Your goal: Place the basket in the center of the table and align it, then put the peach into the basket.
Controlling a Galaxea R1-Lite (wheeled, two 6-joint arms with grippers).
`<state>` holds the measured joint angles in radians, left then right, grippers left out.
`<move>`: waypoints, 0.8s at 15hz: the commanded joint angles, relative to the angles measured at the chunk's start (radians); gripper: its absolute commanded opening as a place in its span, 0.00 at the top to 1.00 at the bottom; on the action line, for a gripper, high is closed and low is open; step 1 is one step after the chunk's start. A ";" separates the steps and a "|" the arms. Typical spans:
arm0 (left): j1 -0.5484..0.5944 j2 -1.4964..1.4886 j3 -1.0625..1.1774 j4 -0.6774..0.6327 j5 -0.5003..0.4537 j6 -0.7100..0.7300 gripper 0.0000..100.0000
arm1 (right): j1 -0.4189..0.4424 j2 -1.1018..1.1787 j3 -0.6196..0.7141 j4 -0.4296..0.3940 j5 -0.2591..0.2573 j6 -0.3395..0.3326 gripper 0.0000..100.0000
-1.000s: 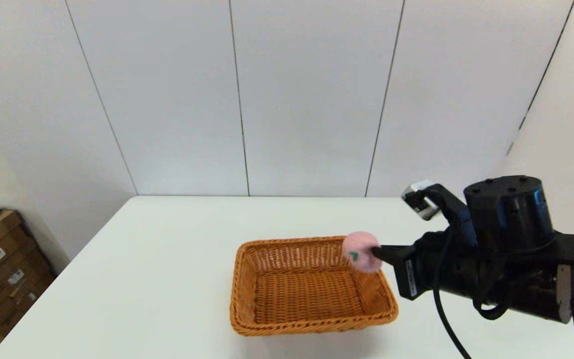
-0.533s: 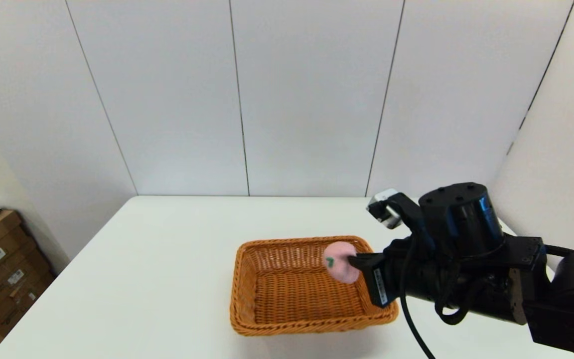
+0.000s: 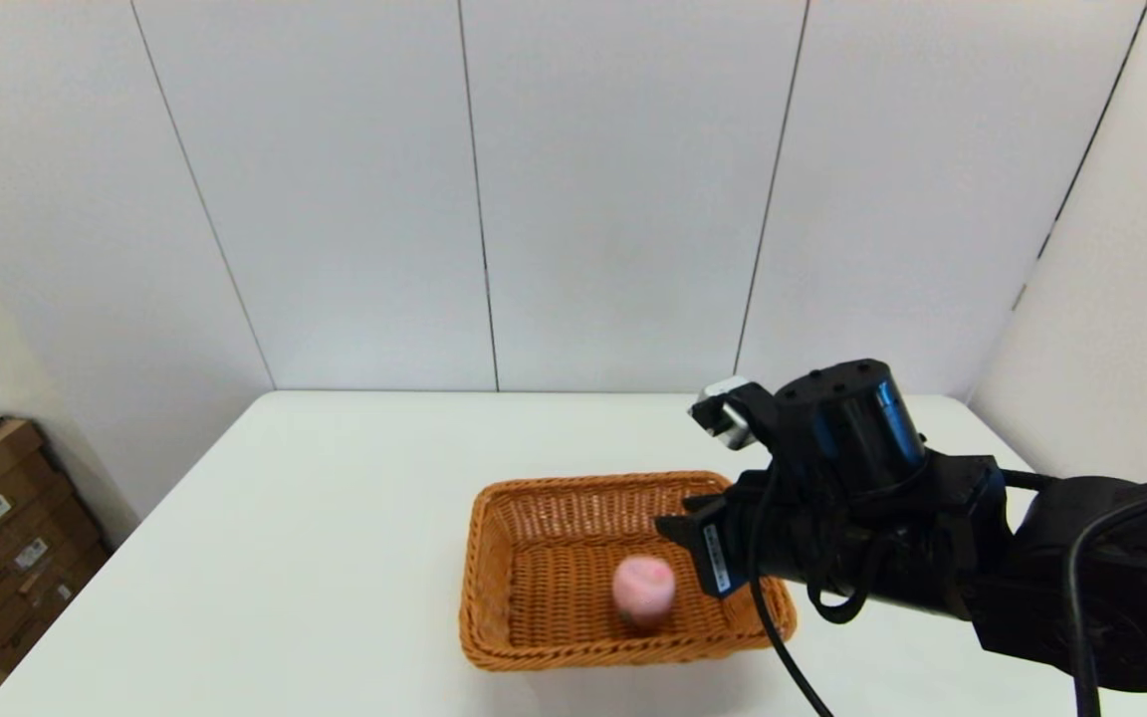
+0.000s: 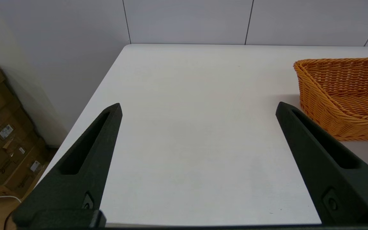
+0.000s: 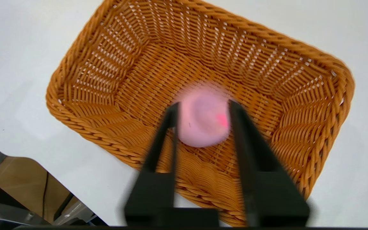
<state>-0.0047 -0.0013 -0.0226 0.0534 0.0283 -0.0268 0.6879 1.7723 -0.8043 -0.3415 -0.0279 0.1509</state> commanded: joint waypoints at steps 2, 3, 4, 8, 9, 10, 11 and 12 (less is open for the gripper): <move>0.000 0.000 0.000 0.000 0.001 -0.004 0.00 | -0.062 -0.016 0.002 -0.008 -0.014 0.003 0.00; 0.000 0.000 0.000 0.000 0.001 -0.008 0.00 | -0.082 -0.073 0.005 -0.007 -0.026 0.009 0.00; 0.000 0.000 0.000 0.000 0.001 -0.010 0.00 | -0.100 -0.179 0.017 0.001 -0.032 0.012 0.00; 0.000 0.000 0.000 0.000 0.002 -0.013 0.00 | -0.143 -0.534 0.080 0.068 -0.107 -0.062 0.00; 0.000 0.000 0.000 0.000 0.002 -0.015 0.00 | -0.189 -0.626 0.129 0.076 -0.107 -0.128 0.00; 0.000 0.000 0.000 0.000 0.002 -0.018 0.00 | -0.215 -0.700 0.178 0.078 -0.109 -0.166 0.00; 0.000 0.000 0.000 0.000 0.002 -0.019 0.00 | -0.251 -0.777 0.235 0.079 -0.113 -0.195 0.00; 0.000 0.000 0.000 0.000 0.002 -0.021 0.00 | -0.315 -0.857 0.283 0.081 -0.126 -0.224 0.00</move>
<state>-0.0047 -0.0013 -0.0234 0.0534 0.0306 -0.0474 0.5128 1.2251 -0.6787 -0.2755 -0.1245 0.0336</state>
